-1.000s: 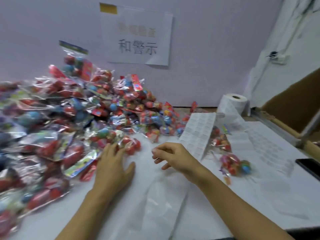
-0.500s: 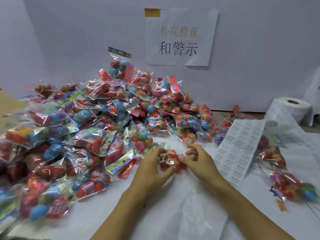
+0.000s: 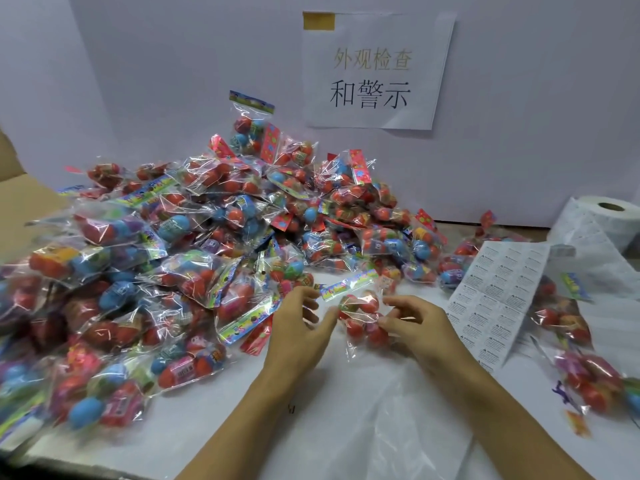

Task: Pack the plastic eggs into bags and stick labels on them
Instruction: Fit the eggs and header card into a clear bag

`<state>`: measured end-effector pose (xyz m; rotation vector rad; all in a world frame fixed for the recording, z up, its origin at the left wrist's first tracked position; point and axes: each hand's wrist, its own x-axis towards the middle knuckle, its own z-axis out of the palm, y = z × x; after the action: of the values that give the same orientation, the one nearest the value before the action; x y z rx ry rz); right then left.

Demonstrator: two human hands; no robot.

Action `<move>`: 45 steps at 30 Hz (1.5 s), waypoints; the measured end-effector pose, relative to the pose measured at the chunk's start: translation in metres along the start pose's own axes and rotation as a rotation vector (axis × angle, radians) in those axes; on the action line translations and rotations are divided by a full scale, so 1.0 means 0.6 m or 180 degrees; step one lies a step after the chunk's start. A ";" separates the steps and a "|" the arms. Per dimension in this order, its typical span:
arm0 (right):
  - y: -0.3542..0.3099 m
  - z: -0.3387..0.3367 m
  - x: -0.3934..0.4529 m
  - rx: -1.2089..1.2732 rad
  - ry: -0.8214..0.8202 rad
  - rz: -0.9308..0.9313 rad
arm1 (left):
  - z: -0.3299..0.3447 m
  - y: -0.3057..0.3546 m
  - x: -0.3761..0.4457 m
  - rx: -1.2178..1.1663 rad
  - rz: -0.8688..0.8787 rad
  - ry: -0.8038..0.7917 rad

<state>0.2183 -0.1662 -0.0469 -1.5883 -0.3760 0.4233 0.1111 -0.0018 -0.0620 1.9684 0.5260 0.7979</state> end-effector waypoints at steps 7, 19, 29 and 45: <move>-0.006 0.019 -0.016 0.0615 -0.0342 -0.0132 | -0.011 0.018 0.010 -0.2051 -0.1371 -0.0500; -0.023 0.029 -0.038 0.0030 -0.0648 0.0032 | -0.019 0.024 0.003 -0.2394 -0.1200 -0.0821; -0.026 0.022 -0.029 0.0221 -0.0544 -0.0006 | -0.016 0.032 -0.005 -0.2394 -0.1090 -0.0753; -0.028 0.028 -0.037 0.0092 -0.0532 0.0043 | -0.021 0.045 -0.007 -0.2463 -0.1236 -0.0950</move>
<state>0.1910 -0.1610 -0.0297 -1.5325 -0.4844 0.5715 0.1005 -0.0101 -0.0351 1.1837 0.3308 0.3628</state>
